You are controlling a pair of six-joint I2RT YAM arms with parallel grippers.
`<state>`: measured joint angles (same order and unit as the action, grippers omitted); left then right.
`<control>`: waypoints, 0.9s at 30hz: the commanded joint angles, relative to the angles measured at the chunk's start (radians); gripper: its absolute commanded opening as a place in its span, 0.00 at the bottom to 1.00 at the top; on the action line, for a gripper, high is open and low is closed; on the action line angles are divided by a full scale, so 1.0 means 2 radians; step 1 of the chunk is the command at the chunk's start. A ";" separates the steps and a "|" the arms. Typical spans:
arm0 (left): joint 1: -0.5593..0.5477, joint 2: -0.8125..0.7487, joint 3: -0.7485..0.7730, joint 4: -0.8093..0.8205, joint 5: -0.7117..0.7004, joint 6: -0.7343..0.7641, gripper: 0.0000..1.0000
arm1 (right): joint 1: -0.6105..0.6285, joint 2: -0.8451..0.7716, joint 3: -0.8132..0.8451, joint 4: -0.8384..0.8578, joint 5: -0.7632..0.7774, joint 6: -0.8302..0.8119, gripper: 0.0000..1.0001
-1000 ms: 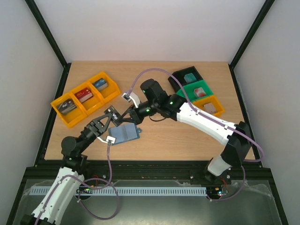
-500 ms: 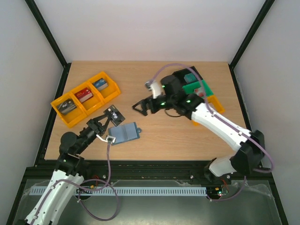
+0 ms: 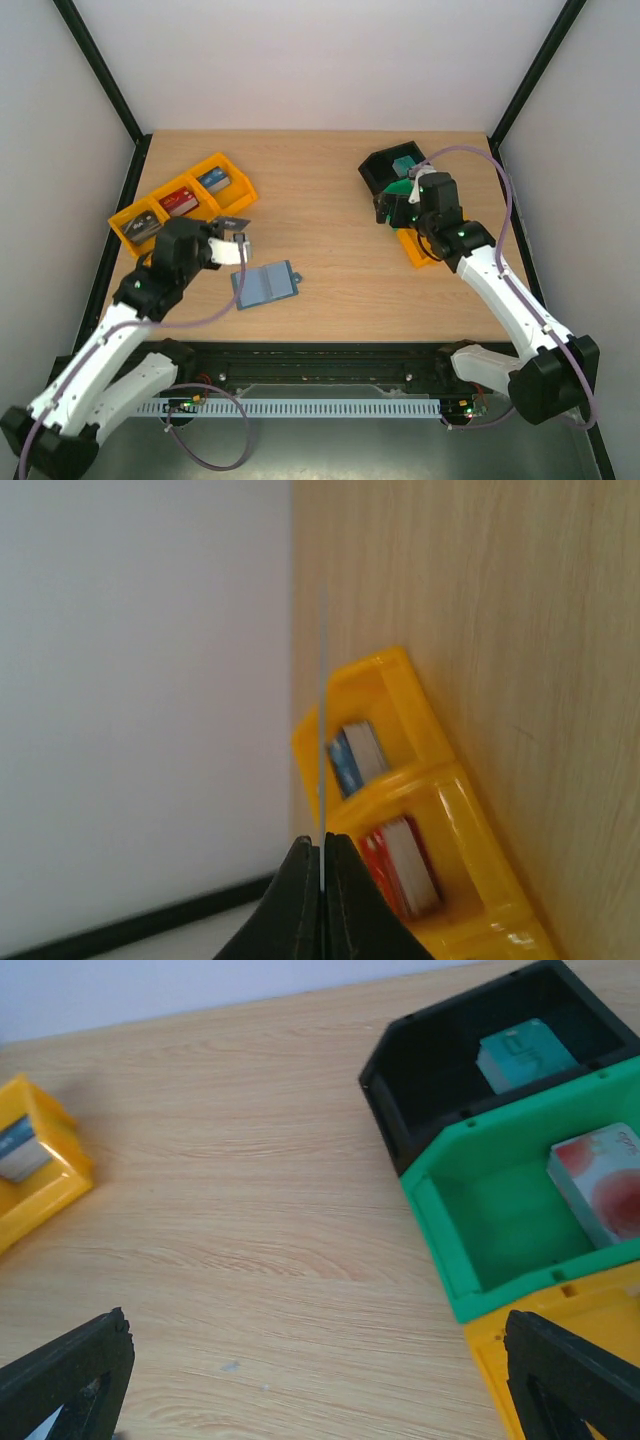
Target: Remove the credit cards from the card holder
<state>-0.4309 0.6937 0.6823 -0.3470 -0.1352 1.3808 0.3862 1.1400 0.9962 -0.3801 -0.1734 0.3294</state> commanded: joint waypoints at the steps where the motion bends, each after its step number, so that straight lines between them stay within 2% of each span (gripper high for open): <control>1: -0.009 0.102 0.113 -0.154 -0.122 -0.183 0.02 | -0.019 -0.011 -0.021 0.020 0.019 -0.009 0.99; 6: -0.008 0.238 0.251 -0.292 -0.176 -0.331 0.02 | -0.029 -0.020 -0.024 0.026 0.011 -0.017 0.99; 9: 0.002 0.282 0.294 -0.324 -0.187 -0.386 0.02 | -0.030 -0.029 -0.025 0.027 0.011 -0.020 0.99; 18: 0.118 0.314 0.293 -0.275 -0.201 -0.379 0.02 | -0.030 -0.038 -0.029 0.030 0.020 -0.025 0.99; 27: 0.202 0.309 0.272 -0.275 -0.129 -0.394 0.02 | -0.030 -0.025 -0.019 0.041 -0.002 -0.034 0.99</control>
<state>-0.0856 1.3224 1.2476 -0.8810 -0.4606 0.6125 0.3309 1.0889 0.9504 -0.3374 -0.1665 0.2836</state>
